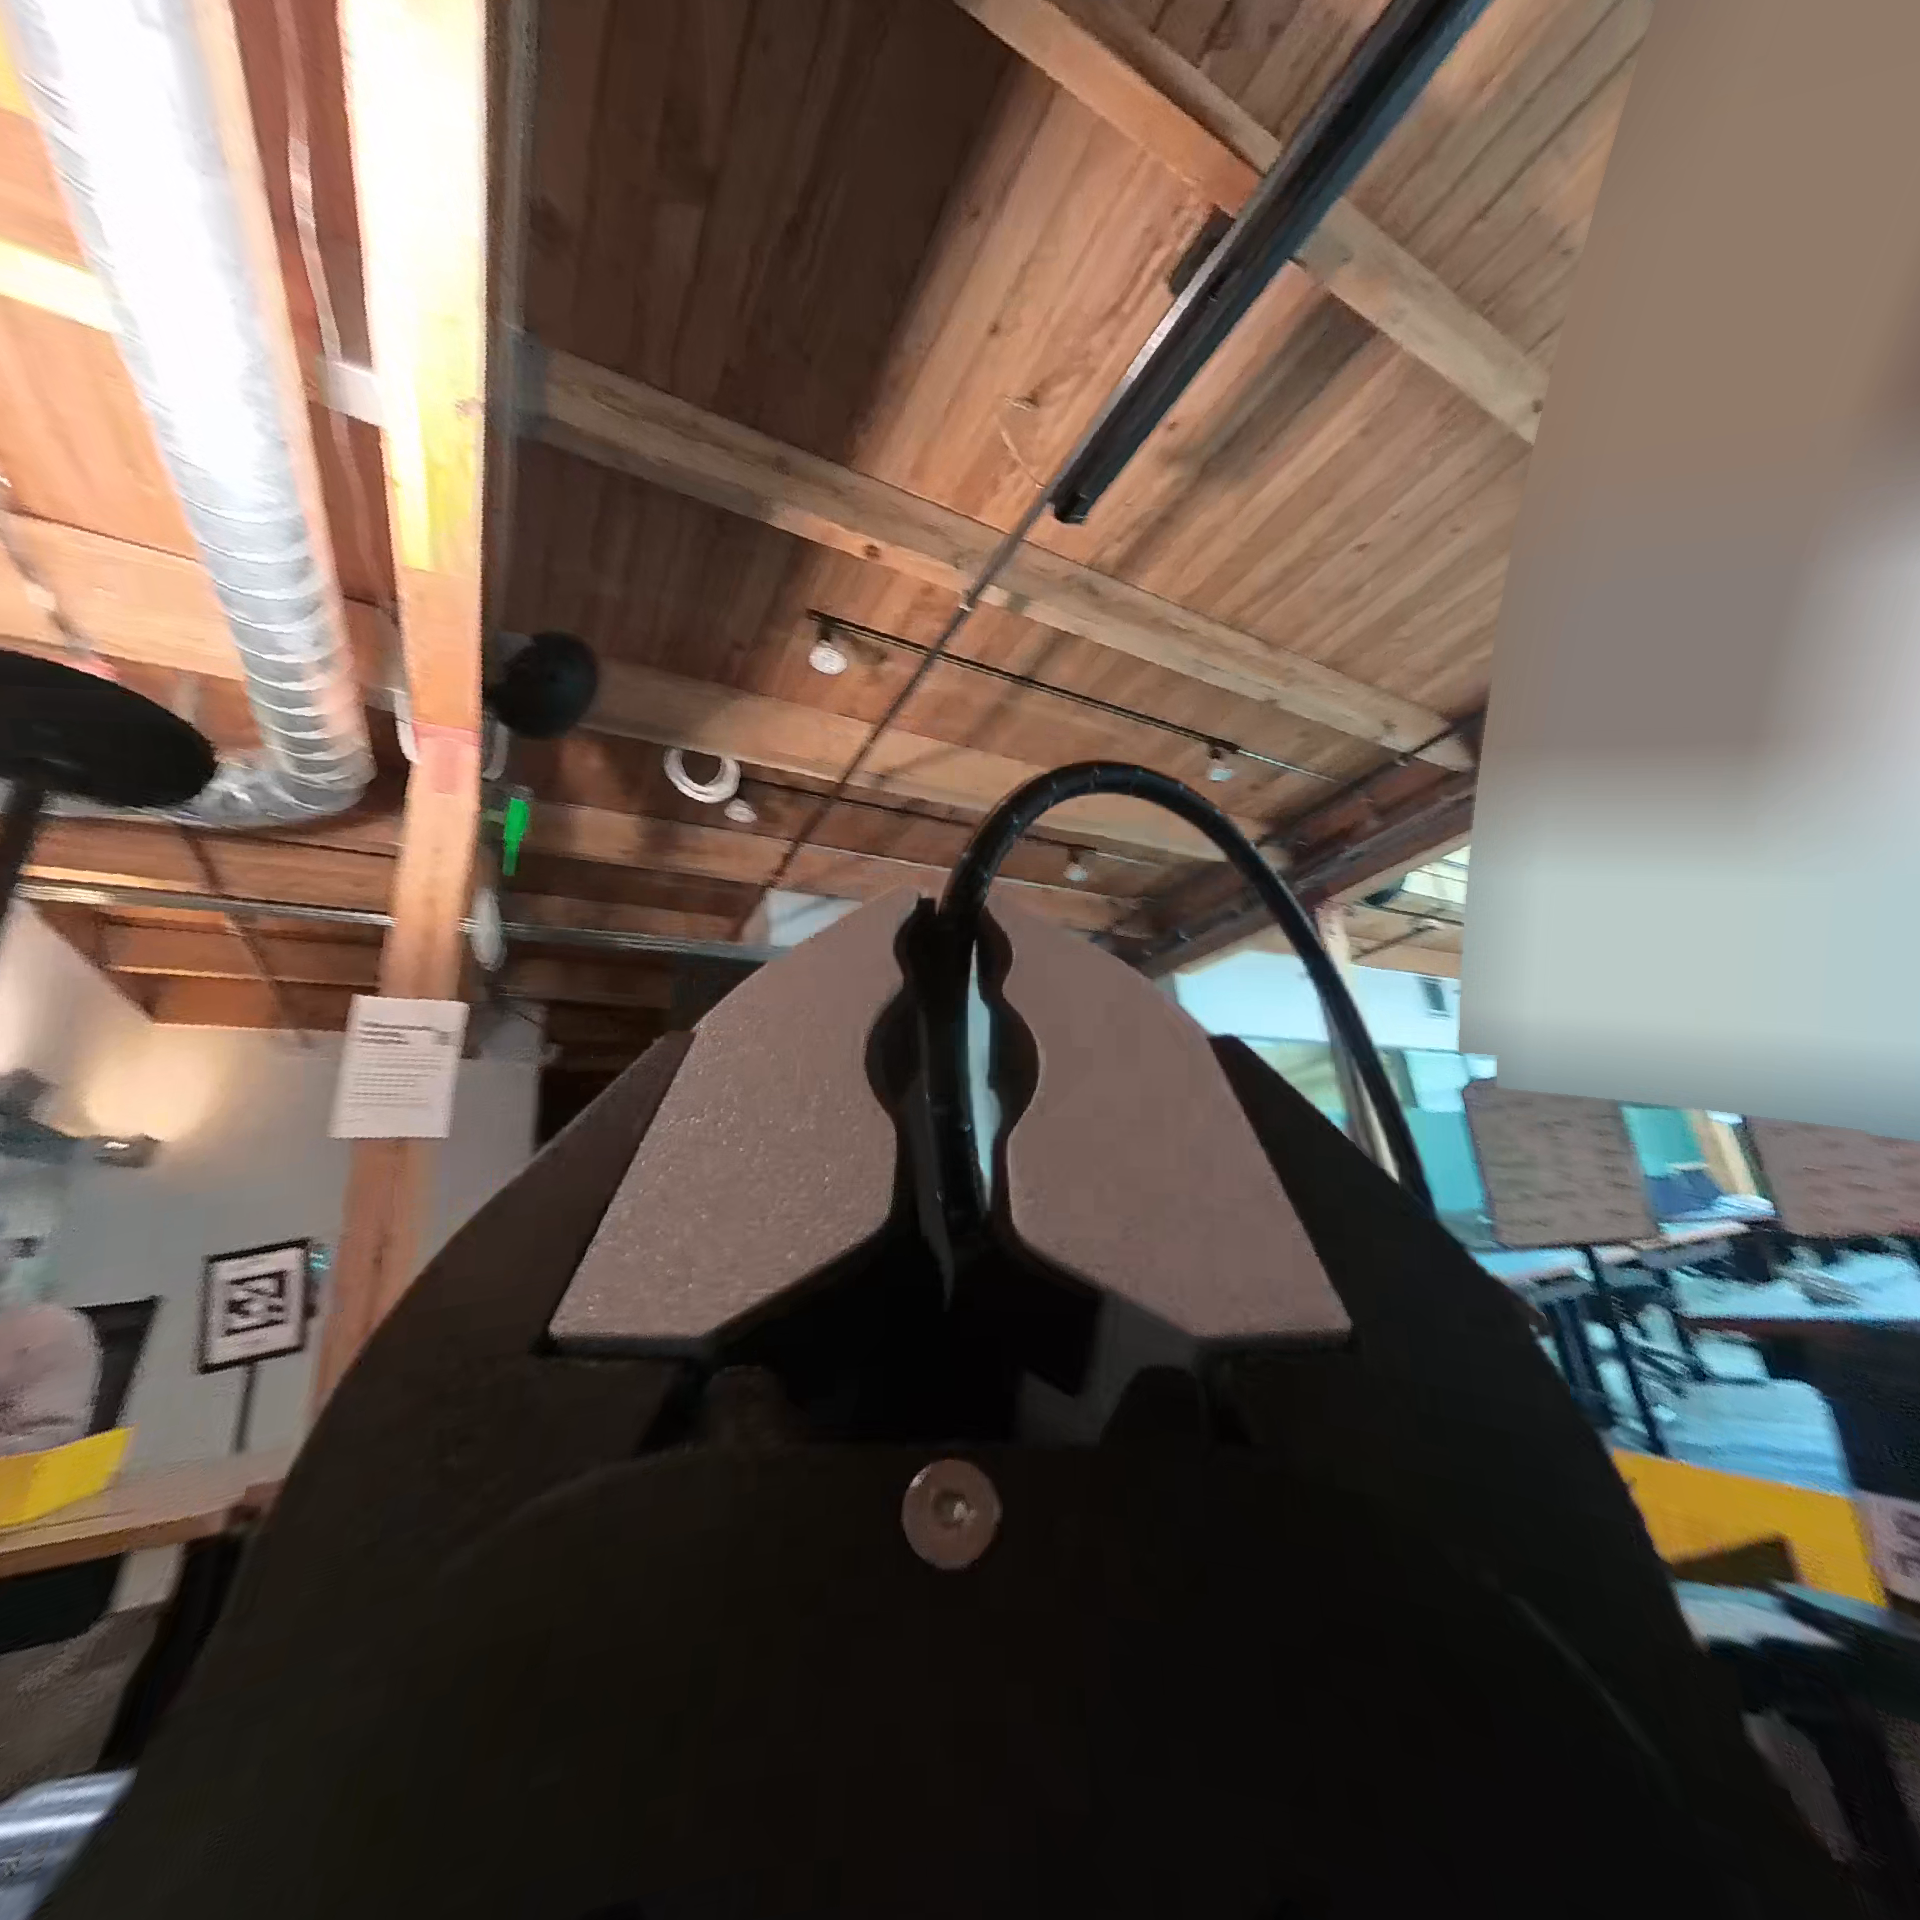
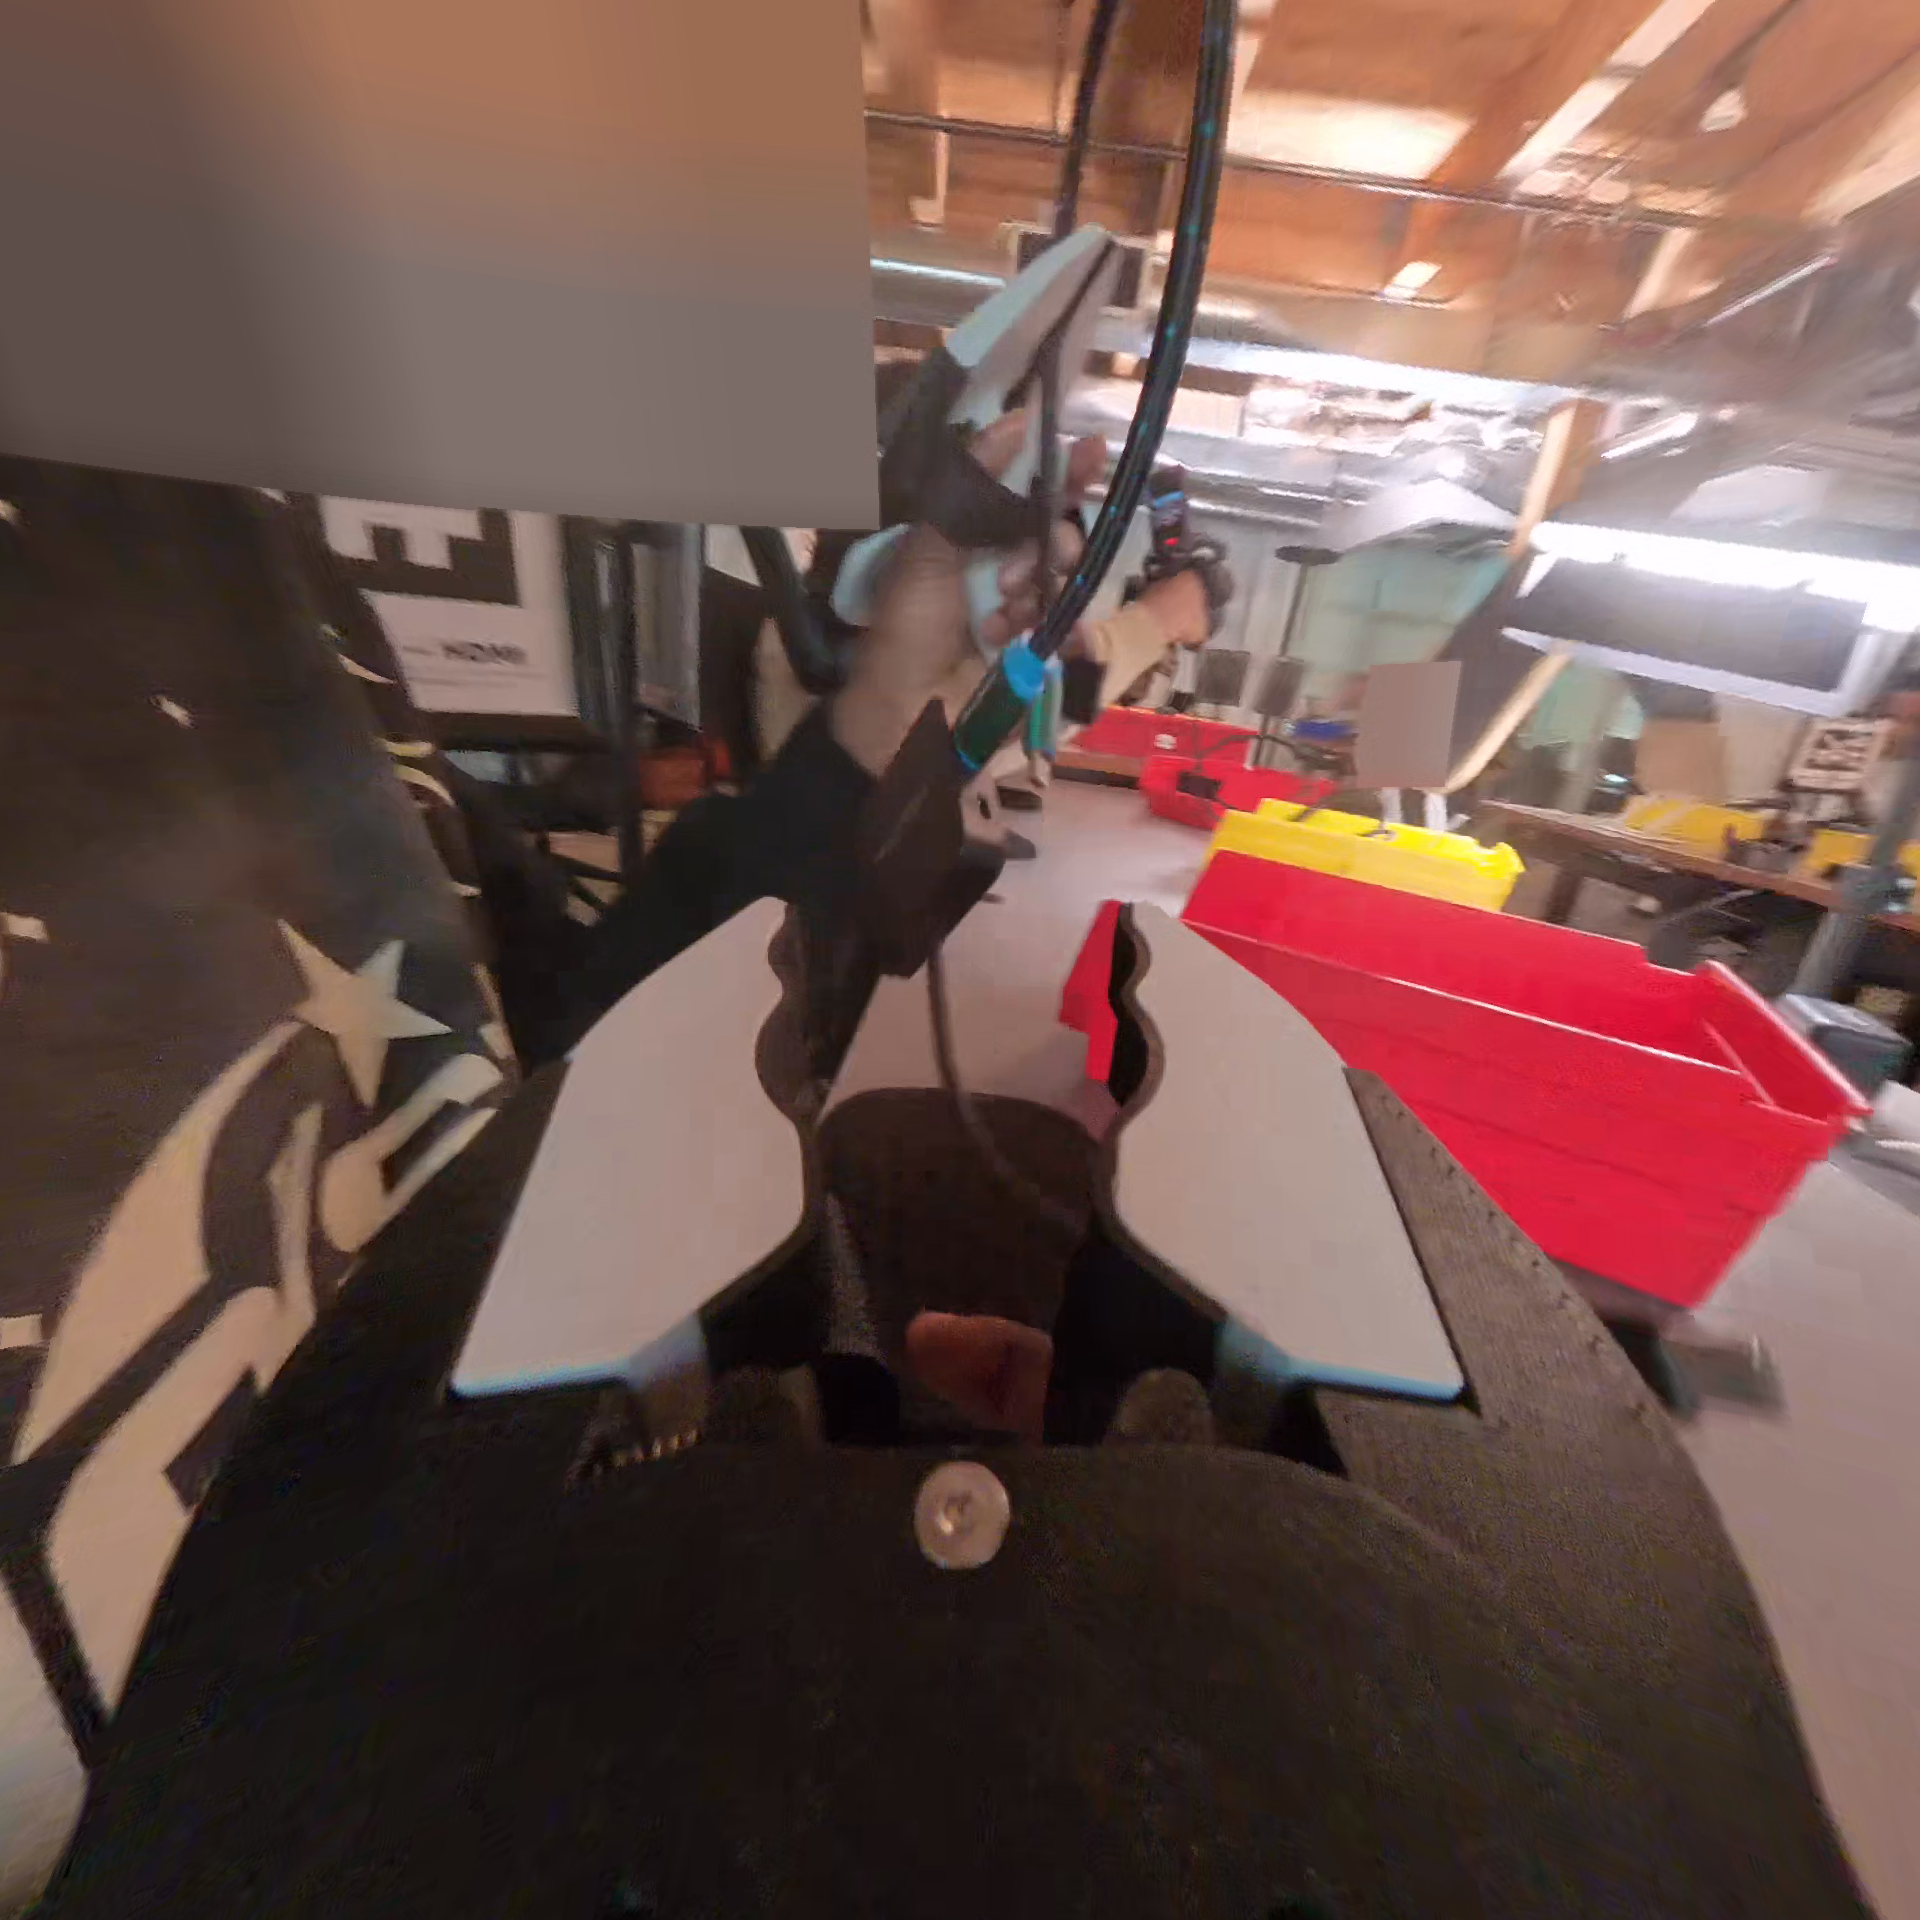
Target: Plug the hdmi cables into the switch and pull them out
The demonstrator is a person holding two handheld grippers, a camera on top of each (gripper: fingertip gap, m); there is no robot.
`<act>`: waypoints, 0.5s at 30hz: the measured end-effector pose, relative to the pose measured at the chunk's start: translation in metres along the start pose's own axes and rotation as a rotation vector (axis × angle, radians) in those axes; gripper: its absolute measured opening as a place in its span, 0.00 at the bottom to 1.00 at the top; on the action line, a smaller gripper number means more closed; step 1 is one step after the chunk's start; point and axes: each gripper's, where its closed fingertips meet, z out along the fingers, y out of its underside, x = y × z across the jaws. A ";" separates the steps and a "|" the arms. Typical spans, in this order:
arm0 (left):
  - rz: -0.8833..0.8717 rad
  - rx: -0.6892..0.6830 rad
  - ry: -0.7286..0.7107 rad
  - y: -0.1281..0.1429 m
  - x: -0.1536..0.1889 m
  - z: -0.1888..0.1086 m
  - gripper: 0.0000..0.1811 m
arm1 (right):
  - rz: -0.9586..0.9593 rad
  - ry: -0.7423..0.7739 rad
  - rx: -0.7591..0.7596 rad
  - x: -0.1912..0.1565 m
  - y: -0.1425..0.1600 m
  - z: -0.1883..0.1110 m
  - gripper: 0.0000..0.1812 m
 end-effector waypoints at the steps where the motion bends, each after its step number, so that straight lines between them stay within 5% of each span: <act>1: -0.015 -0.013 0.029 0.006 0.010 0.004 0.03 | 0.007 -0.006 0.019 -0.001 -0.003 0.000 0.32; 7: -0.038 -0.105 0.149 0.044 0.061 0.020 0.04 | 0.064 -0.035 -0.021 -0.004 0.002 0.000 0.31; 13: -0.135 -0.126 0.235 0.063 0.092 0.024 0.04 | 0.069 0.066 -0.221 0.013 0.041 0.009 0.29; 15: -0.159 -0.137 0.258 0.068 0.100 0.025 0.04 | 0.017 0.066 -0.302 0.013 0.054 0.008 0.14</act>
